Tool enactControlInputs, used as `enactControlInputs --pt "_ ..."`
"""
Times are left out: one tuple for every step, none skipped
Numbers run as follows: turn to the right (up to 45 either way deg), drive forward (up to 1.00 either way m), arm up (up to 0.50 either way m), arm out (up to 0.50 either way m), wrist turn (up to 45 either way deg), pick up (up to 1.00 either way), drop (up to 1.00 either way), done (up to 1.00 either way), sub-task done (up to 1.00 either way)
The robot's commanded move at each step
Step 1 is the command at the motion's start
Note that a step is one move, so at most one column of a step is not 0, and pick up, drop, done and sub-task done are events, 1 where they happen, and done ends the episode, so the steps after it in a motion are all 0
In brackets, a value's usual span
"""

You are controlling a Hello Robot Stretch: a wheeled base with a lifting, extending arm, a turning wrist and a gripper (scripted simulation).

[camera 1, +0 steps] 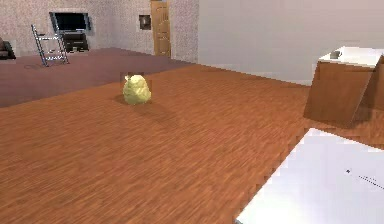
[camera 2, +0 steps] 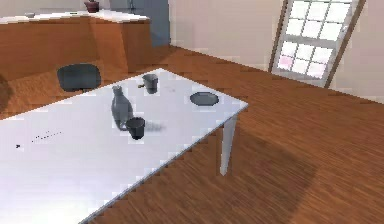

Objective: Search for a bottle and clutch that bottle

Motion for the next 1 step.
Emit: enactControlInputs --pt "-15.0 0.0 0.0 0.0 0.0 0.0 0.0 0.0 0.0"
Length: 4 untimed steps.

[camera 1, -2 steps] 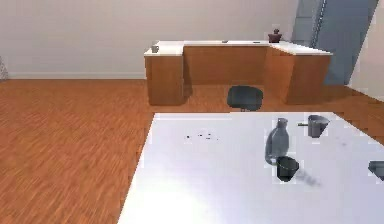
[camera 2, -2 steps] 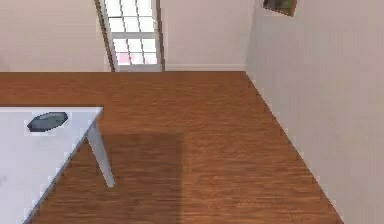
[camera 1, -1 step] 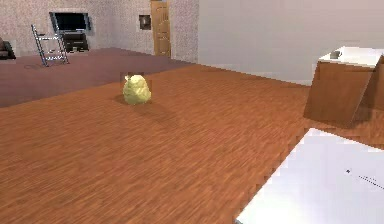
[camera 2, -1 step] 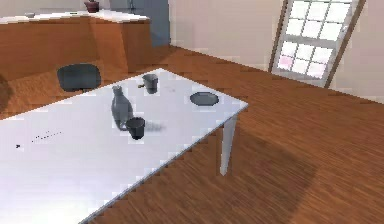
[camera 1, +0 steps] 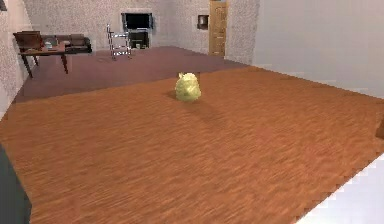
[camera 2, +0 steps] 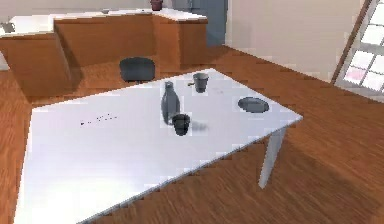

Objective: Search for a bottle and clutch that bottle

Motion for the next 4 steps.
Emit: enactControlInputs --pt "45.0 0.0 0.0 0.0 0.0 0.0 0.0 0.0 0.0" --pt "45.0 0.0 0.0 0.0 0.0 0.0 0.0 0.0 0.0" --pt "36.0 0.0 0.0 0.0 0.0 0.0 0.0 0.0 0.0" --pt "3.0 0.0 0.0 0.0 0.0 0.0 0.0 0.0 0.0"
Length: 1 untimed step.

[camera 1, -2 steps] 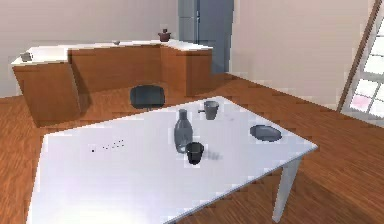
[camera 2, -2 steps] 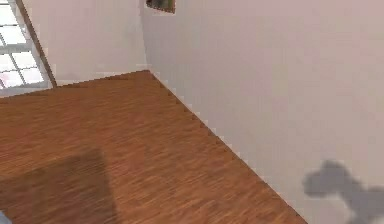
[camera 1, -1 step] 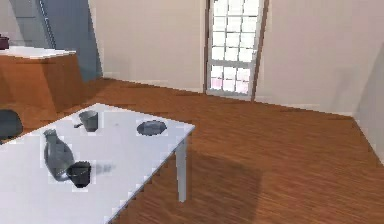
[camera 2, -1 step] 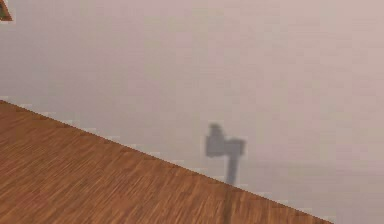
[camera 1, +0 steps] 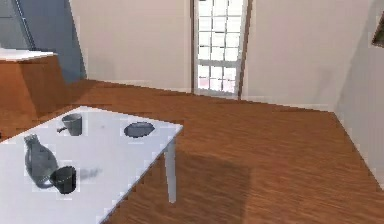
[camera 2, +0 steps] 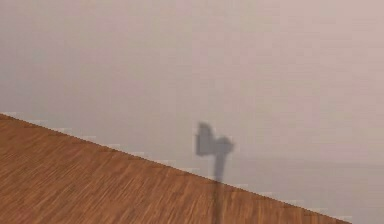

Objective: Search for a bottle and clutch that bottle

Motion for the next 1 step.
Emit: enactControlInputs --pt "0.0 0.8 0.0 0.0 0.0 0.0 0.0 0.0 0.0"
